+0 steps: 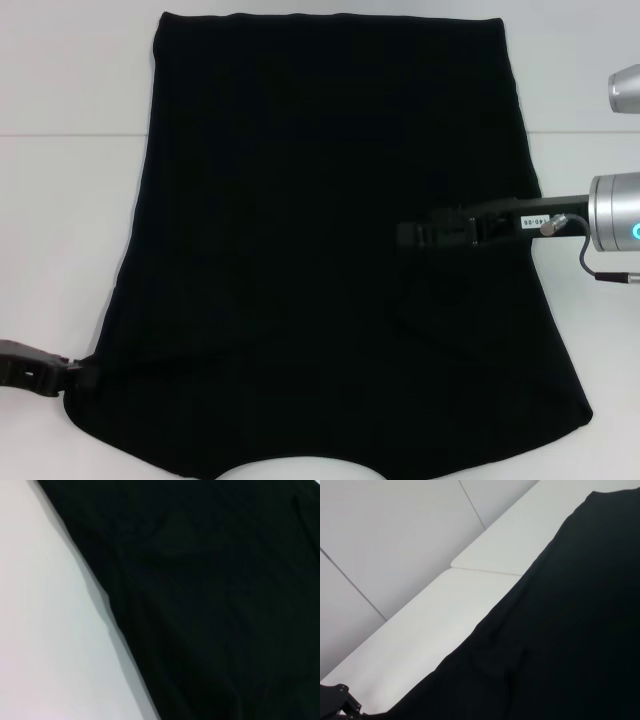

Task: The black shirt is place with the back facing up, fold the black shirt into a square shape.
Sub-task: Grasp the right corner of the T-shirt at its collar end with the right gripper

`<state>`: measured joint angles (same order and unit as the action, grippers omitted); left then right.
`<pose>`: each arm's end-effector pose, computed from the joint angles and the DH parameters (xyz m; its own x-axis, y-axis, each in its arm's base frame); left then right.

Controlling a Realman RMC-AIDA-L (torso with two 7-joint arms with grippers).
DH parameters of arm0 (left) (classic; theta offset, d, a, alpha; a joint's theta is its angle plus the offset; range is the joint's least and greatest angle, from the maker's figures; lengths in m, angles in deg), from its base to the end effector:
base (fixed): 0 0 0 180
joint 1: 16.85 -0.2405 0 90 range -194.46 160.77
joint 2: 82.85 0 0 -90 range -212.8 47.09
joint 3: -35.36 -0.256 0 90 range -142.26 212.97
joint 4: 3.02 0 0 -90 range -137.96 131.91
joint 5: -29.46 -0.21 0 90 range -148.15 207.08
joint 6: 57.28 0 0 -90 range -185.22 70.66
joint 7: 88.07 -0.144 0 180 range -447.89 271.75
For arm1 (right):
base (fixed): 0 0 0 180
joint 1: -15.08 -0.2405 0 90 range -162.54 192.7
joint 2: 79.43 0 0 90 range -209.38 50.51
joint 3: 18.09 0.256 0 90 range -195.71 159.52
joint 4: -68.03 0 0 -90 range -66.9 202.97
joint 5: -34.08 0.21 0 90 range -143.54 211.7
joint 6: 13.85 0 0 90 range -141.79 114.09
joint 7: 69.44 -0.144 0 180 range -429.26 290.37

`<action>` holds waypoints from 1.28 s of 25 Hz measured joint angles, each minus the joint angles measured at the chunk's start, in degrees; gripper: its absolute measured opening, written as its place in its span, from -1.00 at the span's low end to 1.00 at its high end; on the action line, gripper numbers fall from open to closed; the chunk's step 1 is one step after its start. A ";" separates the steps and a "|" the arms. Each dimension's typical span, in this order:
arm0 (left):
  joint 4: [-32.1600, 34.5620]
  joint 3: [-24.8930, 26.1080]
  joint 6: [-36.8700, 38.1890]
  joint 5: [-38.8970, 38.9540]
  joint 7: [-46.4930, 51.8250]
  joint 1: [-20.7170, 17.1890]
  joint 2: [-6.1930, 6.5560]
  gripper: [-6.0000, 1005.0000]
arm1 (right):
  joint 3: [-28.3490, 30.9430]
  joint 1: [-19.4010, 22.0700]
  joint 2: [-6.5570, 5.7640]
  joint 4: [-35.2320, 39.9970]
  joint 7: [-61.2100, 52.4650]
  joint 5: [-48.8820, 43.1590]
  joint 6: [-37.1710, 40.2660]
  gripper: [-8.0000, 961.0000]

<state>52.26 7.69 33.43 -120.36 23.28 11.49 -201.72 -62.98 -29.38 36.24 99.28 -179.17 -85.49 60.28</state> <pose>-0.3385 0.3083 0.0586 0.5452 0.8158 0.1930 0.8242 -0.4795 -0.3013 0.2191 0.4047 -0.0094 0.6341 -0.6563 -0.4089 -0.7424 -0.6646 -0.0846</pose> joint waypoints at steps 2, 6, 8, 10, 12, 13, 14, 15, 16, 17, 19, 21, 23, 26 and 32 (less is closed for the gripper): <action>0.00 0.93 0.24 0.00 -0.33 -0.30 0.05 -0.92 | -0.11 0.38 -0.15 -0.11 -0.72 -0.08 0.32 0.93; 0.03 3.65 0.70 -0.06 -1.42 -1.40 0.05 -0.92 | 0.19 1.85 -0.86 0.22 -2.64 -0.08 1.89 0.94; -0.16 5.34 1.19 -0.07 -2.27 -1.82 0.07 -0.93 | 0.33 2.70 -1.53 0.40 -4.30 -0.05 2.85 0.94; -0.61 7.34 1.78 -0.09 -3.32 -2.10 0.29 -0.93 | 0.20 3.52 -2.39 0.47 -6.61 -0.10 3.86 0.93; -1.13 8.81 1.96 -0.11 -4.02 -2.33 0.49 -0.93 | -0.02 4.65 -3.86 0.42 -9.24 -0.19 5.56 0.92; -1.54 9.62 2.02 -0.12 -4.49 -2.42 0.60 -0.93 | -0.04 5.19 -4.61 0.22 -10.43 -0.32 6.57 0.92; -1.88 10.36 1.99 -0.12 -4.85 -2.49 0.69 -0.93 | -0.03 5.64 -5.35 0.13 -11.67 -0.52 7.54 0.91; -2.28 10.73 1.75 -0.12 -5.11 -2.55 0.73 -0.93 | 0.08 6.17 -6.18 0.01 -13.05 -0.85 8.63 0.91; -2.30 10.75 1.74 -0.12 -5.13 -2.55 0.73 -0.93 | 0.13 6.72 -6.94 -0.04 -14.64 -1.30 9.82 0.90; -2.66 10.91 1.41 -0.12 -5.21 -2.62 0.74 -0.93 | 0.19 7.24 -7.64 -0.09 -15.94 -1.77 10.82 0.90; -3.25 11.27 1.05 -0.07 -5.43 -2.67 0.74 -0.93 | 0.25 8.43 -9.02 -0.18 -18.58 -3.34 13.78 0.89; -3.93 12.07 0.63 0.09 -5.76 -2.68 0.74 -0.93 | 0.35 9.57 -10.06 -0.21 -20.45 -5.00 16.50 0.88; -4.52 12.81 0.34 0.25 -5.85 -2.66 0.77 -0.93 | 0.40 10.96 -11.01 -0.01 -22.06 -6.64 18.61 0.87; -5.00 13.55 -0.11 0.40 -5.86 -2.67 0.81 -0.93 | 0.83 13.03 -11.90 0.47 -23.43 -7.59 20.28 0.86; -6.41 14.39 -0.73 0.53 -6.64 -2.76 0.95 -0.93 | 1.93 15.08 -12.46 0.15 -22.98 -7.92 20.04 0.84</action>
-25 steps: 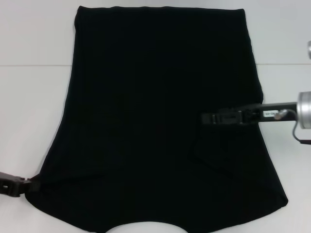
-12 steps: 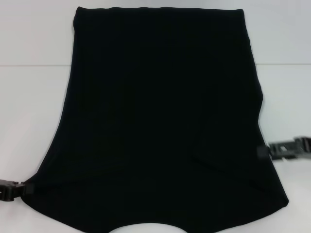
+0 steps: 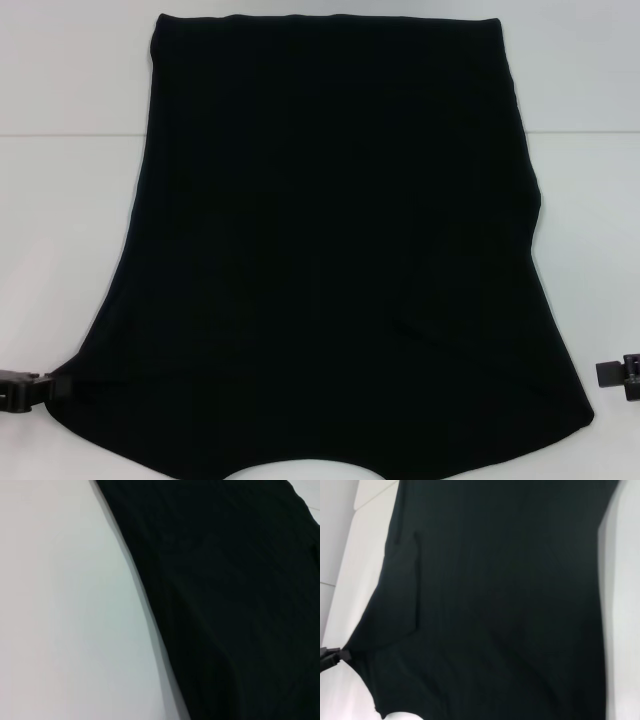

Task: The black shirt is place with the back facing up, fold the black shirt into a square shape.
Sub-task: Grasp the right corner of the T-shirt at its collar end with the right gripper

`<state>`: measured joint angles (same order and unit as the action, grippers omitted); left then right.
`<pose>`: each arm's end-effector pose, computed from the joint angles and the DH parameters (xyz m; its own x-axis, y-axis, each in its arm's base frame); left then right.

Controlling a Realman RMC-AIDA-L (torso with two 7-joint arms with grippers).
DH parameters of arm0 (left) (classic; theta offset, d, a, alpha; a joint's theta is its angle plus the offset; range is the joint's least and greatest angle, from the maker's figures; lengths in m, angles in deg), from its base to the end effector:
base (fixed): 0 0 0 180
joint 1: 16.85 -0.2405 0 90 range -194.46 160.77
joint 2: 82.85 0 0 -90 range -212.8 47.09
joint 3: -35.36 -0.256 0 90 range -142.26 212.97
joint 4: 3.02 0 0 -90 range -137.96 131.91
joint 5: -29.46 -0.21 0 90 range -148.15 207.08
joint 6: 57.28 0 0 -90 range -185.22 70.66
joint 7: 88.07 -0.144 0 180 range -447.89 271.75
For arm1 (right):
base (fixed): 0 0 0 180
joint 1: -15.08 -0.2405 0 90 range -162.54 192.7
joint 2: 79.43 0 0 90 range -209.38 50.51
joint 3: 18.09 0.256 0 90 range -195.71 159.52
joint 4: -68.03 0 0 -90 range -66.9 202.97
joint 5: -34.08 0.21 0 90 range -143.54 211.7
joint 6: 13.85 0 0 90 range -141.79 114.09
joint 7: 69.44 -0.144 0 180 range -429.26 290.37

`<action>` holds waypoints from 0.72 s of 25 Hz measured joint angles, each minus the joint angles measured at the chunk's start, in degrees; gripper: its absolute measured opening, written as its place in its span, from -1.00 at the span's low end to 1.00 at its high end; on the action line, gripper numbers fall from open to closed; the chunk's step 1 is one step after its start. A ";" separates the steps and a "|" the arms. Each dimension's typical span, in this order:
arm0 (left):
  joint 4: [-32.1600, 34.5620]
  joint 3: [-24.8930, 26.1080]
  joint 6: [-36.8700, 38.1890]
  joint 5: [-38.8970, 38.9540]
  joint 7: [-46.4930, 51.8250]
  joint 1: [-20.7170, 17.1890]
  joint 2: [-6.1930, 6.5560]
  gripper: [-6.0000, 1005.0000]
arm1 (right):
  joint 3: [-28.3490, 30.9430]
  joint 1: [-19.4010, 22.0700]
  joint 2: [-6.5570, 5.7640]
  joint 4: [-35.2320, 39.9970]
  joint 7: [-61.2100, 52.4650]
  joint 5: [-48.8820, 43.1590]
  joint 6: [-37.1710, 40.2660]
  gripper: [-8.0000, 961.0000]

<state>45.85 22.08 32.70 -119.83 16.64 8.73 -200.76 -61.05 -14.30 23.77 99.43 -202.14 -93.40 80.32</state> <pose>-0.3744 0.2781 0.0635 0.4326 0.8216 0.3712 0.8984 -0.3581 -0.2543 0.3384 0.3092 0.0781 0.1509 -0.9683 -0.1988 -0.9860 -0.1619 0.0401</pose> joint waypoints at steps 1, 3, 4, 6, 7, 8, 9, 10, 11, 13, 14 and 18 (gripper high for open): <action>-0.07 0.03 -0.02 0.01 -0.11 0.09 0.03 -0.93 | 0.01 -0.05 0.12 -0.08 0.08 -0.30 -0.25 0.83; -0.10 0.04 -0.06 0.02 -0.25 0.23 0.07 -0.93 | 0.01 -0.45 0.62 -0.16 0.12 -1.50 -0.99 0.83; -0.10 0.05 -0.06 0.05 -0.29 0.30 0.09 -0.93 | 0.02 -0.71 0.91 -0.19 0.13 -2.03 -1.33 0.82; -0.10 0.06 -0.06 0.07 -0.30 0.34 0.12 -0.93 | -0.03 -1.23 1.56 -0.24 0.14 -3.10 -2.10 0.81; -0.10 0.07 -0.06 0.07 -0.30 0.36 0.15 -0.93 | -0.05 -1.49 1.82 -0.24 0.13 -3.68 -2.53 0.81; -0.10 0.08 -0.07 0.08 -0.30 0.36 0.18 -0.93 | -0.09 -1.74 2.12 -0.30 0.08 -4.17 -2.86 0.81; -0.10 0.08 -0.07 0.08 -0.31 0.36 0.19 -0.93 | -0.11 -1.93 2.30 -0.34 -0.02 -4.57 -3.19 0.80; -0.10 0.09 -0.06 0.08 -0.34 0.36 0.22 -0.93 | -0.17 -2.25 2.51 -0.38 -0.20 -5.01 -3.55 0.80; -0.10 0.09 -0.07 0.08 -0.40 0.38 0.22 -0.93 | -0.16 -2.50 2.64 -0.49 -0.29 -5.40 -3.72 0.79; -0.10 0.09 -0.07 0.08 -0.44 0.41 0.23 -0.93 | -0.12 -3.03 2.96 -0.89 -0.45 -6.19 -4.16 0.79; -0.10 0.09 -0.07 0.08 -0.46 0.43 0.23 -0.93 | -0.12 -3.21 3.09 -1.03 -0.47 -6.35 -4.41 0.78; -0.10 0.08 -0.21 0.08 -0.52 0.52 0.30 -0.93 | -0.54 -4.31 3.51 -2.05 -0.49 -6.93 -5.35 0.77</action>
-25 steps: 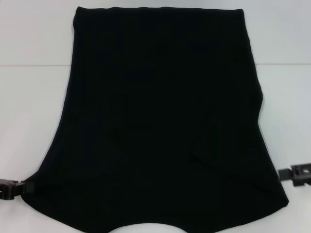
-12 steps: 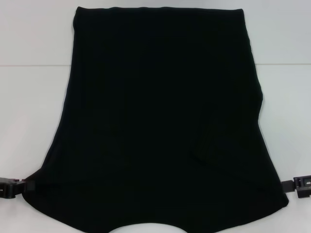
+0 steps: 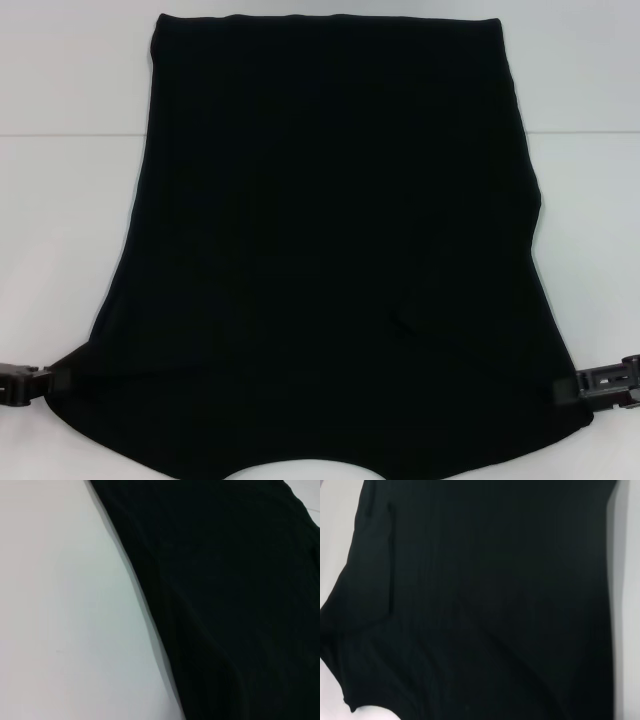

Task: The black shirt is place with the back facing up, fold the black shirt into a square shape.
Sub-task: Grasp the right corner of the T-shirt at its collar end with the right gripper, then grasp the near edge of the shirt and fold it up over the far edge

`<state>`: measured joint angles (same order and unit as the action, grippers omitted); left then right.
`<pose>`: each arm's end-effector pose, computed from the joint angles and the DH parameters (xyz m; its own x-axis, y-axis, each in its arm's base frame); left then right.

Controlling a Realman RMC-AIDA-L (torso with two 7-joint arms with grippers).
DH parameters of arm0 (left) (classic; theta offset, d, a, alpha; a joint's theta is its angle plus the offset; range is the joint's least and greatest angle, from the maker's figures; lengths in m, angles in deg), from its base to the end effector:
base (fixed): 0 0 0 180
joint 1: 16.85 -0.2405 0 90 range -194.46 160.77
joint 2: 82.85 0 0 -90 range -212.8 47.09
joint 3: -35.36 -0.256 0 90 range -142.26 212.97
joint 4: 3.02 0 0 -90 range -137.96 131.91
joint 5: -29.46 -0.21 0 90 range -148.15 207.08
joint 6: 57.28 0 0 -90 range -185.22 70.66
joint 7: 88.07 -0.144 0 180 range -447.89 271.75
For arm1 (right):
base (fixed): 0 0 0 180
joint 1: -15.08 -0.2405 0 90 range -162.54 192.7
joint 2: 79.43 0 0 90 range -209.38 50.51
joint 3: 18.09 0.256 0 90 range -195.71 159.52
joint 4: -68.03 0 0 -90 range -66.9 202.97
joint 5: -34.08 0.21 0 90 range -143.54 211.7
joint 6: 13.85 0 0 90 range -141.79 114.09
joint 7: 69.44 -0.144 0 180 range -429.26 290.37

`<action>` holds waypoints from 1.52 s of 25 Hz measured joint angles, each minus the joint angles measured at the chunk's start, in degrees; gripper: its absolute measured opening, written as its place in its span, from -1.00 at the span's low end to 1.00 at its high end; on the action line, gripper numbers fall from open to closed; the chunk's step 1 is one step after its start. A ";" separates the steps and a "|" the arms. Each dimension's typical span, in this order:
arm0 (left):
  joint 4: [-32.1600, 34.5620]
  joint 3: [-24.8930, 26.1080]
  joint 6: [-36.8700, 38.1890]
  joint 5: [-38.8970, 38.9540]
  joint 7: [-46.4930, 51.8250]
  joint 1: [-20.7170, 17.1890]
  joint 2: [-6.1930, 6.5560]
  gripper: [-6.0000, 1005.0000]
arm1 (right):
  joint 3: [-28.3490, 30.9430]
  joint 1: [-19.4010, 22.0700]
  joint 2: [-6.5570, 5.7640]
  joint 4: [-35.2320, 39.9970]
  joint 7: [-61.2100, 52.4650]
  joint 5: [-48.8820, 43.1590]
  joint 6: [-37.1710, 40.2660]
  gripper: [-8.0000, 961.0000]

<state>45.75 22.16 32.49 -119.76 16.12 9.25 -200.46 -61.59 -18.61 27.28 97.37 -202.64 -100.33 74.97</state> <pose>-0.3730 0.2822 0.0658 0.4485 0.8129 0.3715 0.8905 -0.3707 -0.2639 0.3295 0.3230 0.0430 0.1815 -0.9750 -0.1279 -0.9834 -0.1790 -0.0311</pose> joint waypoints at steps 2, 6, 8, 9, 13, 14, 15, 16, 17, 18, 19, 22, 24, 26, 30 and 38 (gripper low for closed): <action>0.00 -0.05 -0.06 0.00 -0.01 0.08 0.01 -0.93 | 0.03 -0.65 0.17 -0.78 0.00 -0.78 -0.40 0.76; 0.00 -0.16 -0.19 0.00 -0.06 0.13 0.01 -0.93 | 0.05 -1.99 0.85 -1.23 -0.02 -1.36 -0.56 0.74; 0.00 -0.20 -0.23 0.00 -0.14 0.18 0.07 -0.93 | 0.03 -2.69 1.24 -1.28 -0.03 -1.55 -0.37 0.73; 0.00 -0.21 -0.25 0.00 -0.19 0.20 0.09 -0.93 | 0.02 -2.98 1.40 -1.31 -0.04 -1.61 -0.22 0.73; 0.00 -0.17 -0.30 0.00 -0.54 0.27 0.12 -0.93 | -0.01 -3.96 1.96 -1.33 -0.05 -1.66 0.35 0.71; -0.01 -0.19 -0.31 0.00 -0.56 0.27 0.12 -0.93 | -0.01 -4.05 2.02 -1.33 -0.05 -1.66 0.40 0.71; -0.11 -0.20 -0.31 0.00 -0.58 0.28 0.12 -0.93 | -0.02 -4.12 2.06 -1.33 -0.06 -1.66 0.43 0.71; -0.26 -0.20 -0.31 0.00 -0.63 0.31 0.12 -0.93 | -0.04 -4.13 2.09 -1.33 -0.16 -1.68 0.43 0.70; -0.35 -0.20 -0.31 0.00 -0.65 0.34 0.14 -0.93 | -0.06 -4.15 2.12 -1.33 -0.30 -1.69 0.43 0.70; -0.45 -0.14 -0.31 0.00 -0.68 0.40 0.16 -0.93 | -0.10 -4.15 2.15 -1.30 -0.45 -1.72 0.44 0.69; -0.49 -0.09 -0.31 0.00 -0.70 0.46 0.18 -0.93 | -0.24 -4.16 2.15 -1.17 -0.60 -1.75 0.45 0.69; -0.66 -0.16 -0.49 0.00 -0.71 0.57 0.21 -0.93 | -0.72 -4.17 2.17 -0.90 -0.81 -2.07 0.34 0.68; -0.74 -0.29 -0.71 0.00 -0.72 0.66 0.21 -0.93 | -0.80 -4.18 2.20 -0.81 -1.26 -2.64 -0.01 0.67; -0.97 -0.37 -0.85 0.00 -0.74 0.75 0.25 -0.93 | -0.78 -4.17 2.25 -0.76 -1.75 -3.10 -0.26 0.53; -1.14 -0.38 -0.97 0.00 -0.81 0.82 0.34 -0.93 | -0.43 -3.91 2.26 -0.71 -1.94 -3.26 -0.43 0.25; -1.27 -0.35 -1.01 -0.01 -0.83 0.96 0.38 -0.93 | -0.48 -3.40 2.24 -0.69 -1.32 -3.26 -0.53 -0.49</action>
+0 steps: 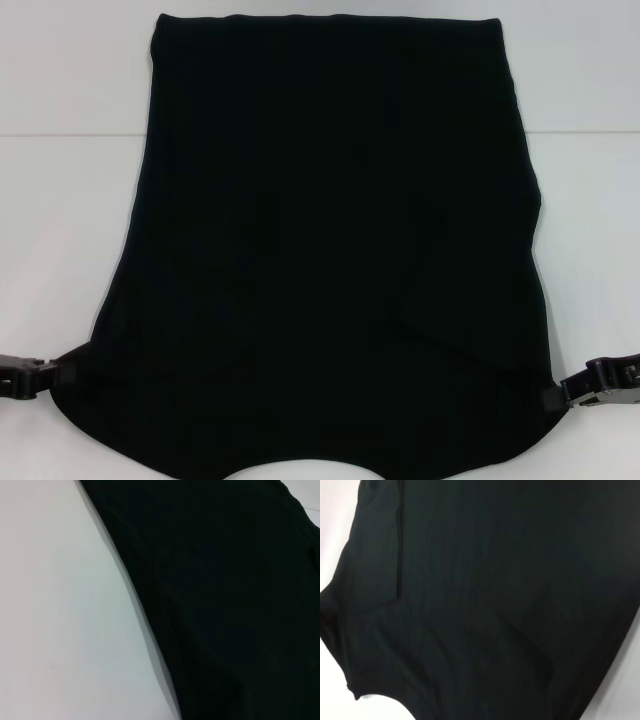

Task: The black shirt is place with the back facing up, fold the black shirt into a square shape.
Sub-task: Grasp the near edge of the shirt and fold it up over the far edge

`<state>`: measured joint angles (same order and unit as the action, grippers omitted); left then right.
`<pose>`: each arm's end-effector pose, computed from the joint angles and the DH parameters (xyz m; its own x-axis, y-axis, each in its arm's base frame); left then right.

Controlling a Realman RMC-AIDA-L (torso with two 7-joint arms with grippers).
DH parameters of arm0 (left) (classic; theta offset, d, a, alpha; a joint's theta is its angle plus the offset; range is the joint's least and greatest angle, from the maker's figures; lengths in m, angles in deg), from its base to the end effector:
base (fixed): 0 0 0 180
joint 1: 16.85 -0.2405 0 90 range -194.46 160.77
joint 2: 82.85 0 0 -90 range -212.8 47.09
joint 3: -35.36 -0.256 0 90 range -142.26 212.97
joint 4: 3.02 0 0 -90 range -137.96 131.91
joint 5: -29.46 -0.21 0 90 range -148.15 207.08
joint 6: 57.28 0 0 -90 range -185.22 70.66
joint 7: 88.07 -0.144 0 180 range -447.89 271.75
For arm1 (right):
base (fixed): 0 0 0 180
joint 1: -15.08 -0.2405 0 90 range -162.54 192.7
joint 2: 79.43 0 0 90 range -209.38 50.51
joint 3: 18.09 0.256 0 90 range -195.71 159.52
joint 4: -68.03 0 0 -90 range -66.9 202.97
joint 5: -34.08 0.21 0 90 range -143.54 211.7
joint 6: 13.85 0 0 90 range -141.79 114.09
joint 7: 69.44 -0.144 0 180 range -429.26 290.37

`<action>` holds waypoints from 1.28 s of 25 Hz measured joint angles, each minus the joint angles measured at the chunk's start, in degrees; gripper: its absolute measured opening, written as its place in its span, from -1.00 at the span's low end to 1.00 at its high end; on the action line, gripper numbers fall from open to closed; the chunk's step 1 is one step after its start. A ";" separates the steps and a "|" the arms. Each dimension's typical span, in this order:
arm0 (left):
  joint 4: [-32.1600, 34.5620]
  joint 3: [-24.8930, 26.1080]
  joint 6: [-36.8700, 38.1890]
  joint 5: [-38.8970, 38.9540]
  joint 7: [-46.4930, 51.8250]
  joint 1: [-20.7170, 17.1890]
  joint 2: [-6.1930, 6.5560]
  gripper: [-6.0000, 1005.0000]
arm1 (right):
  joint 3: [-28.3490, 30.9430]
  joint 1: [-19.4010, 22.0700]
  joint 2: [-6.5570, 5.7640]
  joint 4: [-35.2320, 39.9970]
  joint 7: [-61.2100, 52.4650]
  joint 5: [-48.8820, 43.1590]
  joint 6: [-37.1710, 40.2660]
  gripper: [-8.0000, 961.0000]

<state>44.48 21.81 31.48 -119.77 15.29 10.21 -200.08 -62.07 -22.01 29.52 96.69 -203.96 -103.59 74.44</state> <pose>-0.3706 0.2891 0.0640 0.4701 0.8037 0.3648 0.8794 -0.3916 -0.2706 0.3118 0.3314 0.0225 0.2094 -0.9756 -0.0653 -0.9776 -0.2075 -0.0357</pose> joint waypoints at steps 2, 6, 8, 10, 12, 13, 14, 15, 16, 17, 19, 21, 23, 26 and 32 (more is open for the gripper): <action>-0.05 0.01 0.00 0.00 0.01 0.07 0.00 -0.93 | 0.11 0.15 0.04 0.00 0.43 0.02 -0.03 -0.65; -0.14 0.02 0.03 -0.01 0.24 0.25 -0.02 -0.93 | 0.71 1.19 0.04 0.09 2.21 0.44 0.14 -0.78; -0.14 0.10 0.82 -0.01 0.71 0.26 -0.02 -0.93 | 1.30 2.02 -0.10 0.09 3.42 0.48 0.37 -0.82; -0.14 0.19 1.60 -0.01 0.93 0.22 -0.02 -0.93 | 2.03 3.17 -0.37 0.09 4.82 0.48 0.91 -0.85; 0.01 0.72 3.11 -0.02 1.25 -0.12 -0.02 -0.93 | 3.50 5.02 -0.79 0.09 7.53 0.43 2.59 -0.87; 0.11 1.18 4.02 -0.01 1.30 -0.28 -0.02 -0.93 | 3.50 5.02 -0.79 0.09 7.53 0.43 2.59 -0.87; 0.19 1.80 4.98 -0.01 1.34 -0.47 -0.02 -0.93 | 3.94 5.66 -0.96 0.10 8.47 0.40 3.22 -0.87; 0.23 2.85 6.38 -0.02 1.32 -0.73 0.00 -0.93 | 4.40 6.43 -1.19 0.11 9.62 0.38 3.82 -0.87; 0.28 3.79 7.78 -0.02 1.22 -0.98 0.03 -0.93 | 4.81 6.95 -1.38 0.13 10.44 0.38 4.22 -0.87; 0.33 4.57 9.06 -0.02 1.08 -1.28 0.09 -0.92 | 5.37 7.72 -1.67 0.15 11.54 0.34 4.69 -0.87; 0.37 5.33 11.35 -0.03 0.84 -2.00 0.13 -0.92 | 6.44 9.16 -2.24 0.20 13.73 0.21 5.70 -0.87; 0.38 5.53 13.82 -0.11 0.44 -2.73 0.16 -0.91 | 7.44 10.66 -2.90 0.33 15.65 0.14 6.75 -0.87; 0.39 5.62 16.72 -0.26 -0.42 -3.58 0.08 -0.90 | 8.84 12.29 -3.62 0.85 17.35 0.12 7.99 -0.87; 0.40 5.68 19.81 -0.39 -1.29 -4.75 -0.24 -0.89 | 10.44 14.40 -4.31 2.13 18.75 0.12 9.19 -0.87; 0.31 5.72 21.60 -0.40 -1.52 -6.59 -1.08 -0.87 | 13.63 16.94 -5.11 3.76 19.90 0.11 11.21 -0.87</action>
<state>44.80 27.53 53.08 -120.17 13.76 3.62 -201.16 -48.44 -5.07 24.41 100.45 -184.06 -103.48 85.64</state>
